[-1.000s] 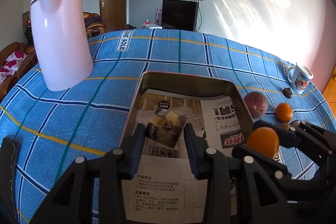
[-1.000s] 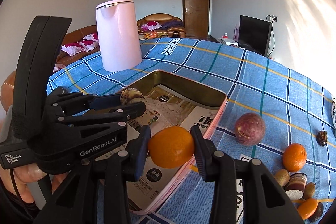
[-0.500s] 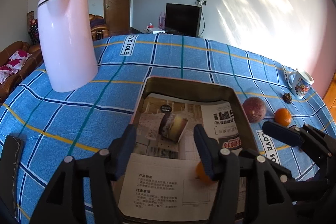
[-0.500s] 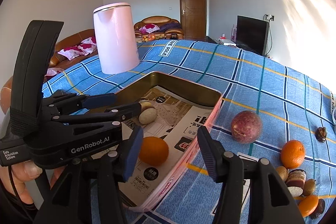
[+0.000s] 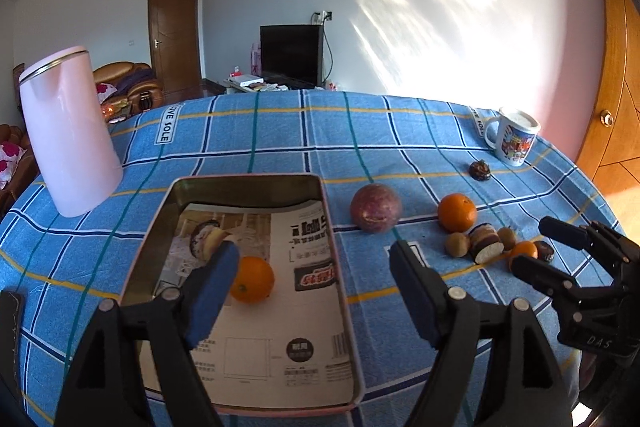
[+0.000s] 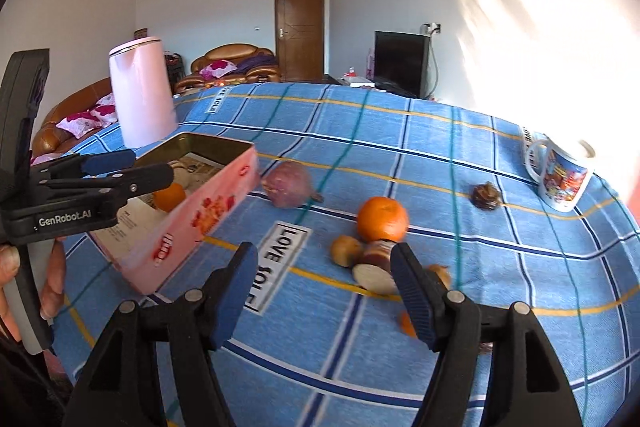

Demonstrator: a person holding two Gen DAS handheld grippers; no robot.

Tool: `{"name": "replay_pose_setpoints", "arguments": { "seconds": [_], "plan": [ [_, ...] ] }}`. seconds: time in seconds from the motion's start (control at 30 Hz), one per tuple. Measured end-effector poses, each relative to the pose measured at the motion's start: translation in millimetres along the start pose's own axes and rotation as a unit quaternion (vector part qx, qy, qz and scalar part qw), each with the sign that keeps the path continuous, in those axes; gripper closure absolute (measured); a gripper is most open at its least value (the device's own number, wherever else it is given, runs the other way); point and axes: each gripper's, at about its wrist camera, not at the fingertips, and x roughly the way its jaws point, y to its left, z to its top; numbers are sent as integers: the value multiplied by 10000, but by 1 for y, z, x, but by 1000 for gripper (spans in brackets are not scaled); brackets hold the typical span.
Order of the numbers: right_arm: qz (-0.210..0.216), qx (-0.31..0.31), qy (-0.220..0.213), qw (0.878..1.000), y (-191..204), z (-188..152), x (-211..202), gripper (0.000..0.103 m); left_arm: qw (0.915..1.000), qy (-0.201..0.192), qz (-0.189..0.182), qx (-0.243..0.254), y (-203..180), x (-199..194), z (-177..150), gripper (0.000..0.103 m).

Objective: Organize fruits
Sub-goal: 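Grasp the dark brown bun with the right tool while the left tool grasps an orange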

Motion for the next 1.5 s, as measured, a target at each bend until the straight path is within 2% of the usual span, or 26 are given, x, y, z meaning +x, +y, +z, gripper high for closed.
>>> {"name": "replay_pose_setpoints", "arguments": {
  "seconds": [0.2, 0.4, 0.6, 0.9, 1.13, 1.33, 1.37, 1.4, 1.43, 1.5],
  "plan": [
    [-380, 326, -31, 9987, -43, -11, -16, 33, 9993, 55, -213, 292, -37, 5, 0, 23],
    [-697, 453, 1, 9965, -68, -24, -23, 33, 9981, 63, -374, 491, -66, 9, 2, 23],
    [-992, 637, 225, 9928, -92, -37, -16, 33, 9957, 171, -618, 666, -95, 18, 1, 23],
    [-731, 755, 606, 9926, -101, -42, -2, 33, 9911, 350, -858, 958, -131, 30, -8, 23],
    [-510, 791, 995, 9906, -105, -43, 12, 44, 9878, 530, -1028, 1038, -143, 38, -10, 23],
    [-375, 743, 1046, 9910, -106, -39, 17, 49, 9849, 641, -1148, 1127, -153, 42, -13, 23],
    [-334, 763, 1047, 9910, -107, -39, 18, 51, 9844, 653, -1169, 1144, -155, 42, -13, 23],
    [-266, 759, 1046, 9913, -107, -38, 18, 60, 9839, 657, -1188, 1166, -157, 42, -13, 23],
    [-240, 746, 1046, 9914, -106, -38, 18, 63, 9835, 659, -1197, 1188, -159, 42, -13, 23],
    [-261, 752, 1012, 9917, -106, -38, 17, 63, 9821, 678, -1254, 1234, -164, 43, -13, 23]
  ]
}}
